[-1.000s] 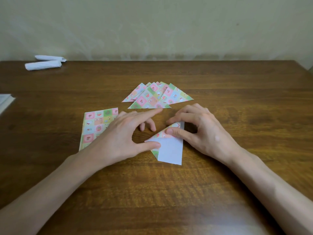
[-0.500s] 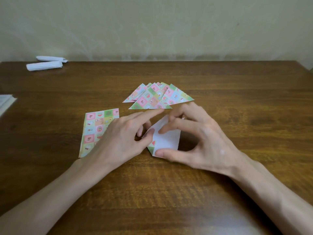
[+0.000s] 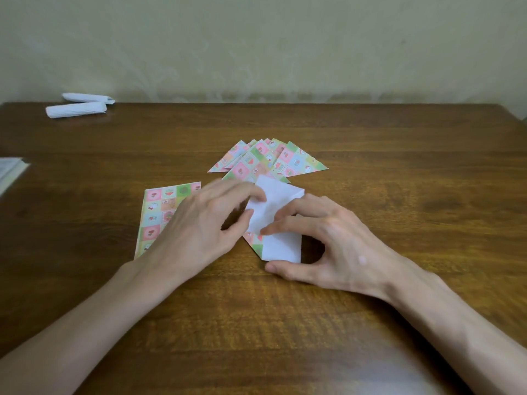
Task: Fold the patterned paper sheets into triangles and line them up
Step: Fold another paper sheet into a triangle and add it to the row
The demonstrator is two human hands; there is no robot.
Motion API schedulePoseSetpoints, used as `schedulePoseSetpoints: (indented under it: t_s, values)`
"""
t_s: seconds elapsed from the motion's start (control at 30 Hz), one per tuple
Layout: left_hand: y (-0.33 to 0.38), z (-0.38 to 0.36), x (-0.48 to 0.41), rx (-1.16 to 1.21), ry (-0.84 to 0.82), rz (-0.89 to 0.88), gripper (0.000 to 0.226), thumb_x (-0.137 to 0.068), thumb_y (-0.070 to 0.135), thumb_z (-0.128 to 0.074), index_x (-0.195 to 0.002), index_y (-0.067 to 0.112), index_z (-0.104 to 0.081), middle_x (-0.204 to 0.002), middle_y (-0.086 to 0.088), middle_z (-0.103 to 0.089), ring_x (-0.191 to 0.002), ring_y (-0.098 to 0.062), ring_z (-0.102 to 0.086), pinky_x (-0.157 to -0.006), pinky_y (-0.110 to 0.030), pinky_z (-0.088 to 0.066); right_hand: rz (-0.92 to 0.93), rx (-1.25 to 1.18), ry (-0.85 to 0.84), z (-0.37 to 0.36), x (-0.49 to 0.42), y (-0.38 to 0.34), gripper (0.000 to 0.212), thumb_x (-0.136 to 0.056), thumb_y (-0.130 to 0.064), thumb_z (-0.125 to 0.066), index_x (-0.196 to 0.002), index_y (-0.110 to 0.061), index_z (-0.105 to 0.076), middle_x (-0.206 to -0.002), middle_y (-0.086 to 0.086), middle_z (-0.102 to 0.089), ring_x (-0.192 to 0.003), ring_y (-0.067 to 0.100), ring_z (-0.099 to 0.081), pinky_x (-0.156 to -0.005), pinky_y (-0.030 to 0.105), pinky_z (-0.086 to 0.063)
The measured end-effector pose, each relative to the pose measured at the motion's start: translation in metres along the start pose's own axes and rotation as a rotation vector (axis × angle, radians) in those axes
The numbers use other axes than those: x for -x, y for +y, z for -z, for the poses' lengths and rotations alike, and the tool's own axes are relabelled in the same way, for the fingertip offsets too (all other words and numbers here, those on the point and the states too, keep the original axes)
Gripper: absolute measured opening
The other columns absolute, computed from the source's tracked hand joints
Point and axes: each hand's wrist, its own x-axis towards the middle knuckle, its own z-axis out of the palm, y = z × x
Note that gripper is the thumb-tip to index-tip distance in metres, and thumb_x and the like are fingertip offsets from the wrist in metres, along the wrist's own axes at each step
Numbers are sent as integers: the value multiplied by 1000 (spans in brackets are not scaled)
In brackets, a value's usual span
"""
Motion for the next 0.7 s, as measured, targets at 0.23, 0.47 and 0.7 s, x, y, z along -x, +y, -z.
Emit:
schedulePoseSetpoints:
  t_s: [0.23, 0.47, 0.7]
  values:
    - [-12, 6, -4, -13, -61, -255, 13, -92, 14, -75, -98, 25, -79, -107, 11, -67, -104, -10, -63, -86, -26, -39, -4, 2, 32, -1, -1, 2, 42, -86, -64, -73, -120, -38, -72, -116, -16, -58, -108, 10, -53, -89, 35, -42]
    - [-17, 13, -3, 157, -192, -137, 34, -80, 49, -84, -109, 31, -76, -106, 25, -70, -107, 4, -64, -96, -15, -38, -29, -17, 61, -1, -1, 5, 40, -87, -64, -73, -119, -40, -73, -116, -17, -61, -110, 5, -55, -90, 32, -41]
    - [-14, 13, -3, 186, -163, -189, 10, -90, 31, -81, -95, 22, -82, -97, 16, -75, -96, -5, -70, -88, -35, -55, -30, -17, 57, 1, 0, 7, 44, -87, -68, -70, -117, -35, -75, -112, -19, -66, -109, 2, -58, -91, 33, -43]
